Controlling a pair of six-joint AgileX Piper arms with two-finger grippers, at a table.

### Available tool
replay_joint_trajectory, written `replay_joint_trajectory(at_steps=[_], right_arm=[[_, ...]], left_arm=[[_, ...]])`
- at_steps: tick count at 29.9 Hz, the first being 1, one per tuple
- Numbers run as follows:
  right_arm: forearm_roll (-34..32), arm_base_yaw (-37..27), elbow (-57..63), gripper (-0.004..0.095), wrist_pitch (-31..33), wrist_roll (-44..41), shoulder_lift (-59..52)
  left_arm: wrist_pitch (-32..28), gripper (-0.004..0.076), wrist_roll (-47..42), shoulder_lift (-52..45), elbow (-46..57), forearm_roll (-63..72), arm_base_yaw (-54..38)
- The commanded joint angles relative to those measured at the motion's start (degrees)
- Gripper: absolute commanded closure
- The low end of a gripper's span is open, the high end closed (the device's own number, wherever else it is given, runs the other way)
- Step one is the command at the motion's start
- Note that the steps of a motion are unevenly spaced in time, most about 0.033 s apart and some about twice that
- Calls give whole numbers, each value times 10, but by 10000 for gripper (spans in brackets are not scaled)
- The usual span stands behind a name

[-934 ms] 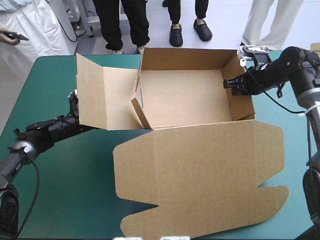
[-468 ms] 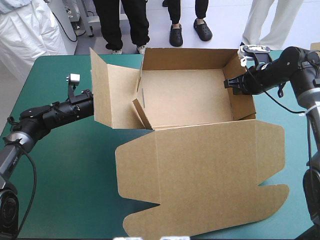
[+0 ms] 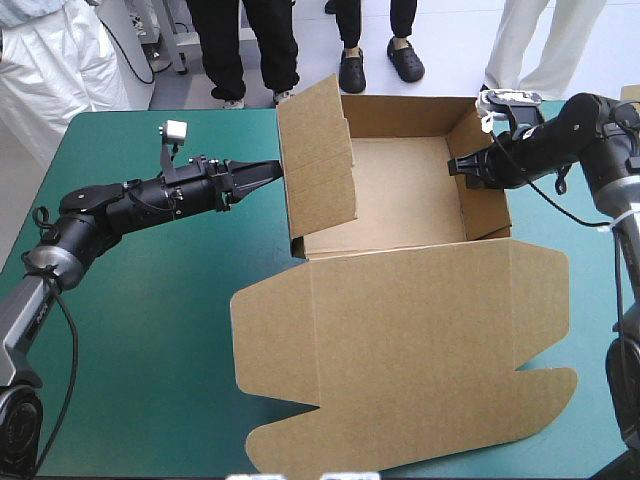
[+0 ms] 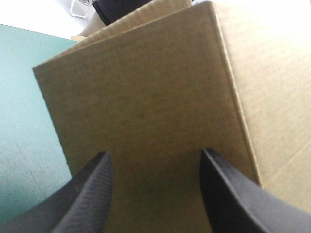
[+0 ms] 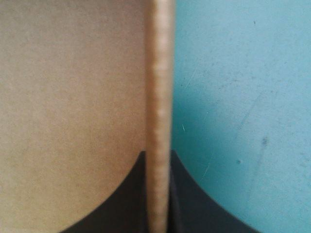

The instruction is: Fold the box

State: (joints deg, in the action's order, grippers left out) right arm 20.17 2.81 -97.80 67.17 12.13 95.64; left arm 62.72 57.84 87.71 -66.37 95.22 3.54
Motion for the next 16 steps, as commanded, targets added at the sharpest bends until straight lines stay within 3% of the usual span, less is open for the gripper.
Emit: replay_joint_trajectory(at_steps=[1, 16], right_arm=[[25, 2, -14, 929, -23, -3, -25], [25, 2, -14, 929, -25, -8, -25]], left_arm=[[7, 323, -33, -19, -37, 5, 18], [-23, 314, -115, -19, -125, -77, 82]])
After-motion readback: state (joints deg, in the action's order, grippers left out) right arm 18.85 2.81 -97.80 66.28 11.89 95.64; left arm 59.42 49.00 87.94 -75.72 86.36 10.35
